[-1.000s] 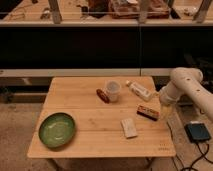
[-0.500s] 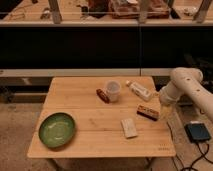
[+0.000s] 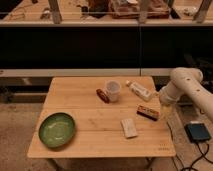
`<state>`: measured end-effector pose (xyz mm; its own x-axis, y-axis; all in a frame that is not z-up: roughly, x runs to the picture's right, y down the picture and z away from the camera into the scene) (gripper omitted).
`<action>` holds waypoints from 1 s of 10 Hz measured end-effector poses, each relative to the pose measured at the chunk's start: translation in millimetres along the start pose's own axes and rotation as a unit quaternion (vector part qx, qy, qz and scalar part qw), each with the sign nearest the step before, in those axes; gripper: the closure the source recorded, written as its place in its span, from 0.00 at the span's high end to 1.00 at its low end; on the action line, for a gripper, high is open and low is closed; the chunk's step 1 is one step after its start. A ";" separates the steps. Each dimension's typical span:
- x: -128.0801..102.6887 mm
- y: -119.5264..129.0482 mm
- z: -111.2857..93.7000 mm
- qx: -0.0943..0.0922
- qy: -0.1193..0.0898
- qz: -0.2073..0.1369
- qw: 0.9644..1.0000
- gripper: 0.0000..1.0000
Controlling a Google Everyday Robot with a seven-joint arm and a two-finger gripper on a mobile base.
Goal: Place the eraser in the ceramic cup
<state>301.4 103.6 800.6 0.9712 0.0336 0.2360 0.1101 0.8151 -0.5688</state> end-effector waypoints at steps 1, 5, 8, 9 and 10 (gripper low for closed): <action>-0.1 0.0 0.1 0.000 0.000 0.000 1.000 0.80; 0.3 -7.6 30.8 0.002 -0.005 -0.005 1.000 0.80; 0.4 -8.8 40.2 0.003 -0.008 -0.006 1.000 0.80; -0.2 -8.8 50.3 0.002 -0.010 -0.007 1.000 0.80; -2.0 -9.7 61.3 0.001 -0.012 -0.009 1.000 0.80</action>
<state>285.5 131.0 853.9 0.9637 0.0328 0.2651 0.1269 0.8172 -0.5622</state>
